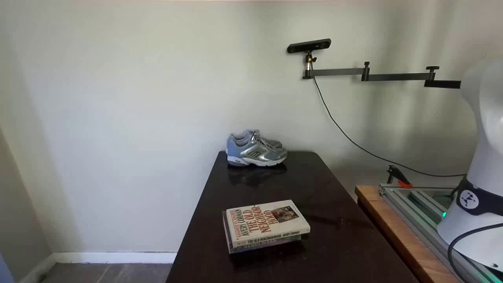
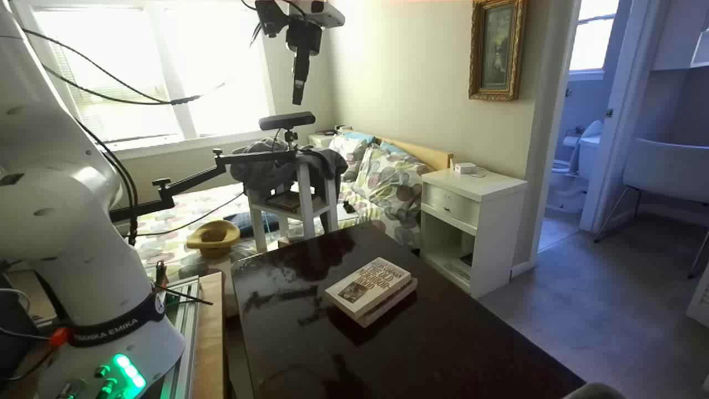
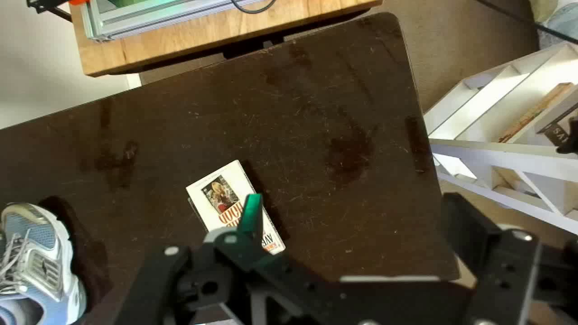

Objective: Unstack the two books.

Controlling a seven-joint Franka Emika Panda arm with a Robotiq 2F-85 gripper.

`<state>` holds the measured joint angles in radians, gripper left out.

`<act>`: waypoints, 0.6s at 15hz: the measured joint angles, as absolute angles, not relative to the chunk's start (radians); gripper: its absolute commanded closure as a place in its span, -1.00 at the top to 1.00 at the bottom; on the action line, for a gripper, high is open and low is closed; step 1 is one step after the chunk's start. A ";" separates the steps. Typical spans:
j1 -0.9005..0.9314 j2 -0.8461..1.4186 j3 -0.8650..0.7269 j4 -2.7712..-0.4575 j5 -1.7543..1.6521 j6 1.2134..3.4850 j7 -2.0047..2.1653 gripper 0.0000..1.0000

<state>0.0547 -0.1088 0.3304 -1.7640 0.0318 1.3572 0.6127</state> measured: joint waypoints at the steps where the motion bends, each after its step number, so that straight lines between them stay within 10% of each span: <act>1: 0.055 -0.109 0.330 -1.764 0.032 1.357 0.613 1.00; 9: 0.063 -0.108 0.315 -1.769 0.010 1.358 0.689 1.00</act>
<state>0.0631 -0.1076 0.3146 -1.7695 0.0100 1.3576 0.6891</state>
